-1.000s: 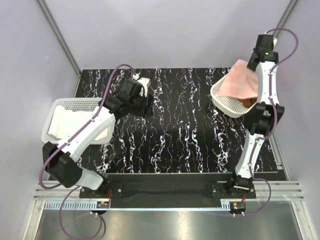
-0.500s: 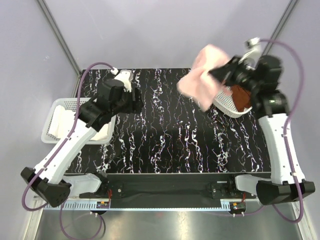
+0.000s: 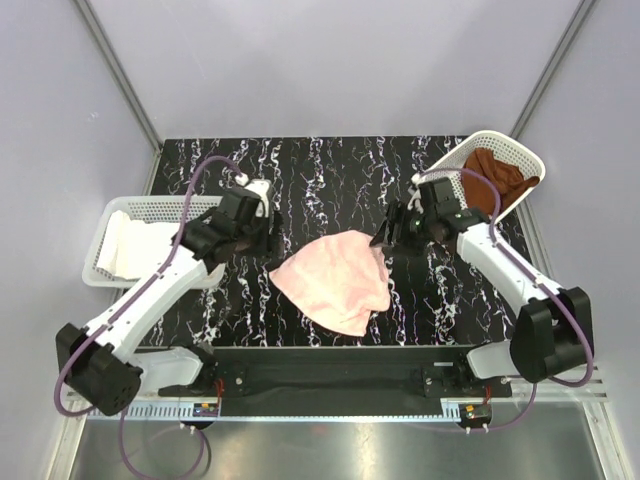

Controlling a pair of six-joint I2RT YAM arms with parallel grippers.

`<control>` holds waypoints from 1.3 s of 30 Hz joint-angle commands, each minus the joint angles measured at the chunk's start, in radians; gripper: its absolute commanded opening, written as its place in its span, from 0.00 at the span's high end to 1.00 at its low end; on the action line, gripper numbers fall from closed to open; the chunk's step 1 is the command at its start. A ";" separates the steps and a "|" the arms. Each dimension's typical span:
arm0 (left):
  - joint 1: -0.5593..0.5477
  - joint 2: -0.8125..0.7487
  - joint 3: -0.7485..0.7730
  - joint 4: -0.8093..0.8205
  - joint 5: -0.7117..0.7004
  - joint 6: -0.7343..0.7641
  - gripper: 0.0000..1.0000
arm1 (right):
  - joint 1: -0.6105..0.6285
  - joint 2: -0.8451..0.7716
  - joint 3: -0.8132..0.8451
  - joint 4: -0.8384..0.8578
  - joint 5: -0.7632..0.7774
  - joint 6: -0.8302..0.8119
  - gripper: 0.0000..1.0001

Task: Fold and stack the towels
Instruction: Move the towel to the center of the board, then flatten out the crumpled towel

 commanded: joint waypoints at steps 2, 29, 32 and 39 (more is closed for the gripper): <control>-0.092 0.032 -0.049 0.118 0.118 -0.038 0.29 | 0.001 -0.070 0.119 -0.146 0.277 -0.002 0.28; 0.027 0.136 -0.302 0.262 0.140 -0.251 0.35 | 0.561 -0.120 -0.139 0.032 0.363 -0.026 0.56; 0.027 0.096 -0.296 0.262 0.162 -0.247 0.35 | 0.671 -0.100 -0.157 0.058 0.436 -0.043 0.56; 0.076 0.032 -0.253 0.201 0.157 -0.202 0.33 | 0.834 0.059 -0.136 0.026 0.643 -0.095 0.55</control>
